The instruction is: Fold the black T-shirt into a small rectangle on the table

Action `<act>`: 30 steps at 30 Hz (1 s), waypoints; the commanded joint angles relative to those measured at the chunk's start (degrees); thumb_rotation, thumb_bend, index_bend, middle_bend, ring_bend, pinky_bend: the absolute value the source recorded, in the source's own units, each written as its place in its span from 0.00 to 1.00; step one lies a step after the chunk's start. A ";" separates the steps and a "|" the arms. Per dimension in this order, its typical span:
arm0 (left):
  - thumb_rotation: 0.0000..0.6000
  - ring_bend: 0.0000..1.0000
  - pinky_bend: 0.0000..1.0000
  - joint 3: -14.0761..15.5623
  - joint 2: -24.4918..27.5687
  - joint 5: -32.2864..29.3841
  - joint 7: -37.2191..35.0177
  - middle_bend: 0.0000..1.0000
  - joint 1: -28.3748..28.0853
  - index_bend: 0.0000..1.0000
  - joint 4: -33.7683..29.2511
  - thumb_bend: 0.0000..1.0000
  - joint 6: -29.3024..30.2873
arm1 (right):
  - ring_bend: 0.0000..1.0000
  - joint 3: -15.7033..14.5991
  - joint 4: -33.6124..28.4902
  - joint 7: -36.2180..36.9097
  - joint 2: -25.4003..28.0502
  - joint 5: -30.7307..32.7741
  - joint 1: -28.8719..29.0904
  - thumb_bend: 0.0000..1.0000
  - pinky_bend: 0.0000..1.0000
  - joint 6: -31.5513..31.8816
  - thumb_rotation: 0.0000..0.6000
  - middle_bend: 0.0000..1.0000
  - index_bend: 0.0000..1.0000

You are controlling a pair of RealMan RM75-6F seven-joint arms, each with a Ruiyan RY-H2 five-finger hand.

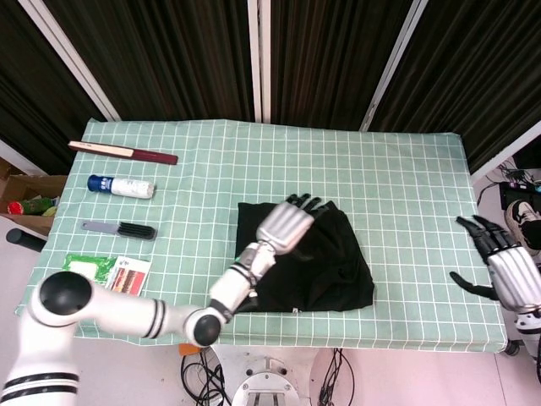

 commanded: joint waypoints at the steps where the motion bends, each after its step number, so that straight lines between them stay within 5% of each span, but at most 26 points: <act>1: 0.77 0.08 0.18 10.93 15.19 11.58 -7.53 0.09 15.24 0.14 -12.25 0.09 11.33 | 0.10 -3.01 -2.55 -2.95 -2.68 -4.40 5.56 0.18 0.23 -9.19 1.00 0.24 0.14; 6: 0.85 0.08 0.18 18.19 19.66 20.32 -12.22 0.10 23.43 0.14 -12.01 0.09 15.65 | 0.10 -1.91 -5.50 -7.11 -7.46 -4.45 13.33 0.18 0.24 -20.73 1.00 0.24 0.17; 10: 0.86 0.08 0.18 21.13 20.74 23.91 -16.64 0.10 27.88 0.14 -10.81 0.09 16.15 | 0.10 -0.75 -6.52 -7.34 -11.32 -3.26 19.61 0.21 0.21 -29.39 1.00 0.24 0.16; 16: 0.89 0.08 0.18 22.81 21.41 27.69 -21.66 0.10 32.25 0.14 -8.42 0.09 15.51 | 0.11 -0.65 -7.78 -10.01 -15.50 -1.76 26.32 0.48 0.21 -39.13 1.00 0.23 0.10; 21: 0.91 0.08 0.18 22.63 21.73 29.70 -23.11 0.10 34.37 0.14 -7.66 0.09 15.31 | 0.17 -4.09 -8.76 -10.70 -13.84 -4.58 26.55 0.58 0.21 -37.52 1.00 0.24 0.09; 30: 0.90 0.08 0.18 20.60 20.06 31.29 -23.50 0.10 35.67 0.14 -5.98 0.09 12.75 | 0.26 -11.02 -7.29 -12.92 -7.07 -9.96 18.75 0.59 0.21 -22.38 1.00 0.27 0.12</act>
